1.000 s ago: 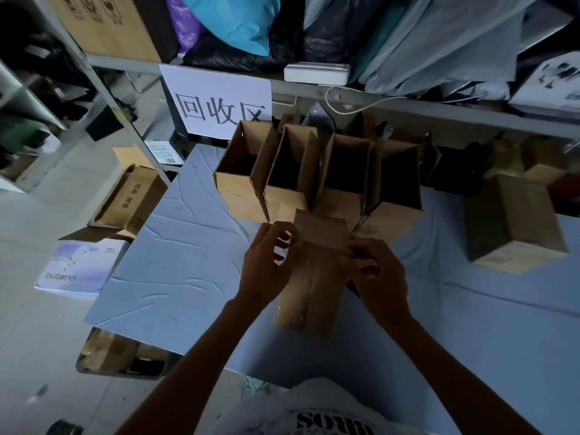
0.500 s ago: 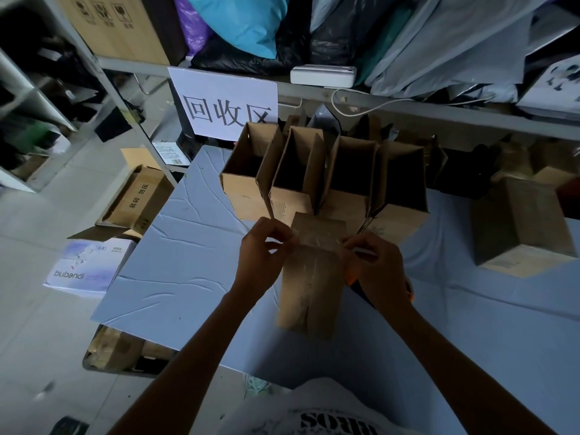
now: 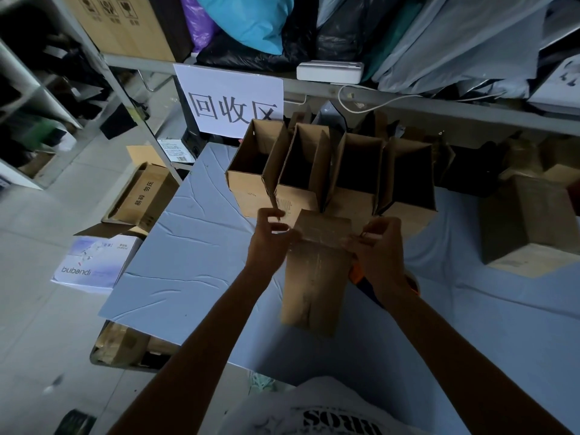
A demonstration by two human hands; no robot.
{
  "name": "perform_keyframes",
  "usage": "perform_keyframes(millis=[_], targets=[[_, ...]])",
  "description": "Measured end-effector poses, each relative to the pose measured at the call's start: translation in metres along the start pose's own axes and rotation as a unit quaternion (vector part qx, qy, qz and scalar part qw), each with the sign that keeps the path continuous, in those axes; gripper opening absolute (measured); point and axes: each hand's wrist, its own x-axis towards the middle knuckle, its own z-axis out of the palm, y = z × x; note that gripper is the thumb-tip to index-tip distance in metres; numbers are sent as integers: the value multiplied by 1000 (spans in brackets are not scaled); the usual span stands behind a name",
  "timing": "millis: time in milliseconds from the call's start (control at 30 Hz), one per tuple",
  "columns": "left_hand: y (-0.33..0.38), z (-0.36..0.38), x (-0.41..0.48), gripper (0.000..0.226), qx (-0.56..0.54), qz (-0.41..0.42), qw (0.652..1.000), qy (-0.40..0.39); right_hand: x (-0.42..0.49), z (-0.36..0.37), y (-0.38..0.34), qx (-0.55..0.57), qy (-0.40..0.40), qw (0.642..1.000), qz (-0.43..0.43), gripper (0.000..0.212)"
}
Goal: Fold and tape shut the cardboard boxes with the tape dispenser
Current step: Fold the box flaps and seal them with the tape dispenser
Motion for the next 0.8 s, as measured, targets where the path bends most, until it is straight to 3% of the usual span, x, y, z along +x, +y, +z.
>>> perform_keyframes(millis=[33,100,167,267,433,600,800], targets=[[4,-1,2,39,-35,-28,999,-28,3,3,-2,23,-2,999,33,48],[9,1,5,32,-45,-71,995,-59,6,12,-4,42,-17,993,111,38],[11,7,5,24,-28,-79,995,-47,5,24,-5,26,-33,985,166,33],[7,11,10,19,21,-88,996,-12,3,35,-4,14,-39,982,182,57],[6,-4,19,16,-86,-172,981,-10,14,30,-5,155,-49,952,259,51],[0,4,20,11,-89,-131,987,18,17,22,-6,230,-75,937,254,13],[-3,7,16,28,-36,-75,996,-29,23,17,-6,236,-48,938,251,17]])
